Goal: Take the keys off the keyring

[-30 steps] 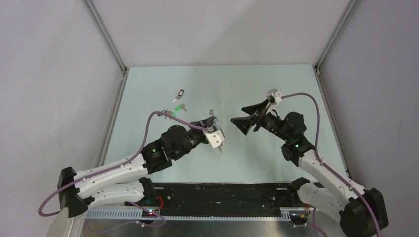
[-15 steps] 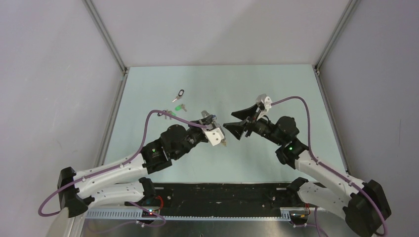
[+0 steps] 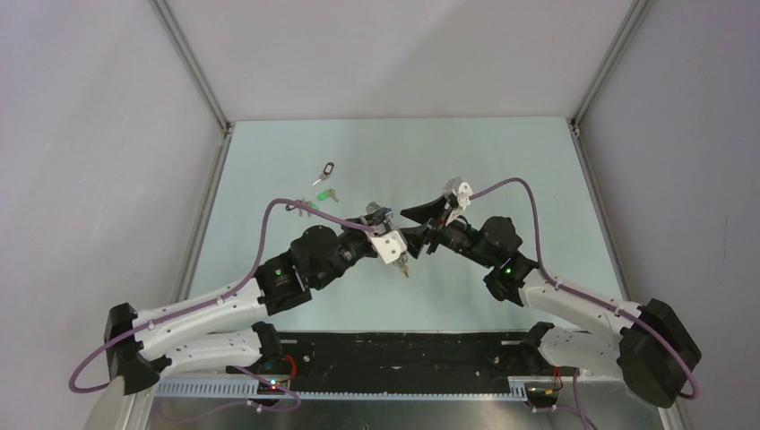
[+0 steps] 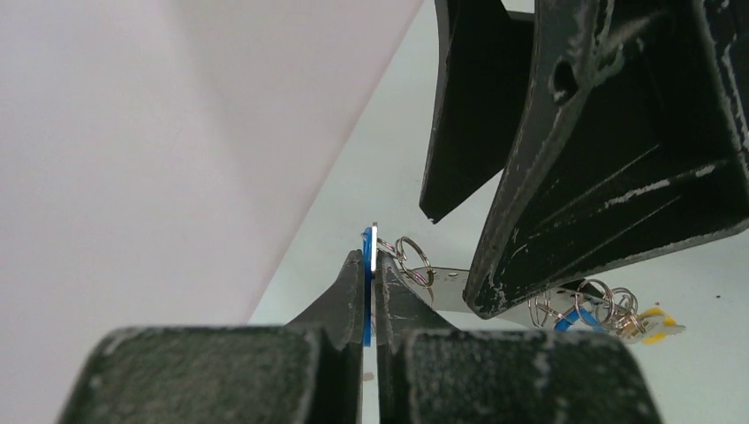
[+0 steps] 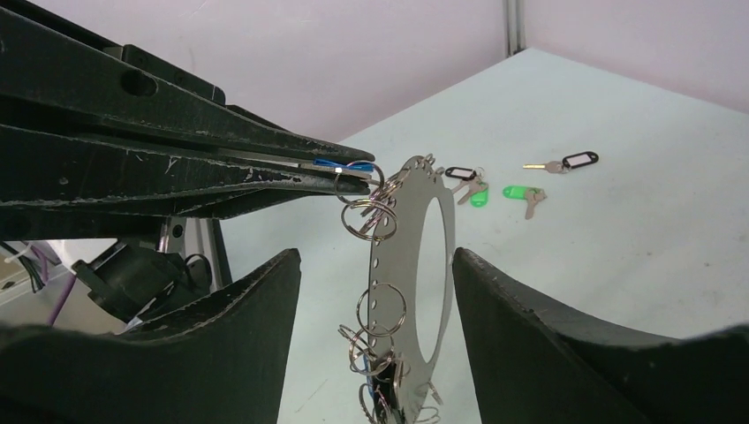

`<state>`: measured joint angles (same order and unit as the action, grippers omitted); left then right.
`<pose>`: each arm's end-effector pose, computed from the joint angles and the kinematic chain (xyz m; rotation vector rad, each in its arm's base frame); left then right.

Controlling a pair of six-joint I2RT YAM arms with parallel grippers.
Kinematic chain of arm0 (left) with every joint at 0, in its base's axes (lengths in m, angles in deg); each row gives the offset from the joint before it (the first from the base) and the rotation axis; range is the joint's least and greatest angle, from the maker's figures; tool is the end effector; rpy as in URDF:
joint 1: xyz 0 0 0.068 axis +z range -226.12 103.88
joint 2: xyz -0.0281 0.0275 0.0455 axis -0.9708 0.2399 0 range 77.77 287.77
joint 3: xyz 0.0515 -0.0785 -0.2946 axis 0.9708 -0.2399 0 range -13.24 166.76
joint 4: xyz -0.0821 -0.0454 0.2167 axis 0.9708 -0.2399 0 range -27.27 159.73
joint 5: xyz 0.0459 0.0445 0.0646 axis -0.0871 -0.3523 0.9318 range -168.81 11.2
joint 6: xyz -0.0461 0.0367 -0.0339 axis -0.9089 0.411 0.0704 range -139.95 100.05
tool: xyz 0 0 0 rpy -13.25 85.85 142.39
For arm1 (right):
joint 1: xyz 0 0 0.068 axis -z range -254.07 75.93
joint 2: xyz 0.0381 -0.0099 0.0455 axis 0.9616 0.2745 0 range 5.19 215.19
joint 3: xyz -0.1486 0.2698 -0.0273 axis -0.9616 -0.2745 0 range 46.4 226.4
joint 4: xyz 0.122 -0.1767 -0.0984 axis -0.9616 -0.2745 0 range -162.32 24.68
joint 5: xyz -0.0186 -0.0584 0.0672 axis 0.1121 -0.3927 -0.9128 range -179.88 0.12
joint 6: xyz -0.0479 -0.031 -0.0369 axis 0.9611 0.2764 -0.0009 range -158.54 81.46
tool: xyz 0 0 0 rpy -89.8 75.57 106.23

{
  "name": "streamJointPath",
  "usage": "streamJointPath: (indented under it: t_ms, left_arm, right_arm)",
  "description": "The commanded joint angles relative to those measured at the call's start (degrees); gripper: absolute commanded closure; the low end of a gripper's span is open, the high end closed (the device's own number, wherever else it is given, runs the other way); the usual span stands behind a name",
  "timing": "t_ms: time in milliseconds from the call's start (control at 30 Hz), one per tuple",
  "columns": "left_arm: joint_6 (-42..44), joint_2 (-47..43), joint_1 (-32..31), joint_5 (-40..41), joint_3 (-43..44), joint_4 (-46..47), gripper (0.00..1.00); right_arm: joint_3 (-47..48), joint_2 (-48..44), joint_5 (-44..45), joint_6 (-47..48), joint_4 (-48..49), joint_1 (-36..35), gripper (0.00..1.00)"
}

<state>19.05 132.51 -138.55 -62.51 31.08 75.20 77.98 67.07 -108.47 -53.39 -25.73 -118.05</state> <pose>0.1047 -0.1674 0.3683 1.1332 1.2051 -0.0754 0.1465 0.1655 0.3415 -0.6477 1.3602 1.0659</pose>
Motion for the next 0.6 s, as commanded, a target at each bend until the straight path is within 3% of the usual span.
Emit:
streamJointPath:
  t_ms: [0, 267, 567]
  left_arm:
    - [-0.75, -0.83, -0.01, 0.18, 3.14, 3.74, 1.0]
    - [-0.71, -0.9, -0.01, -0.18, 3.2, 3.54, 1.0]
    - [-0.86, -0.82, -0.11, -0.54, 3.23, 3.35, 1.0]
  right_arm:
    - [1.4, 1.11, 4.06, 2.53, 4.56, -1.5, 0.33]
    - [2.55, 4.09, 10.93, 3.58, 7.22, -3.96, 0.43]
    - [3.13, 5.08, 11.54, 5.06, 9.76, -5.33, 0.45]
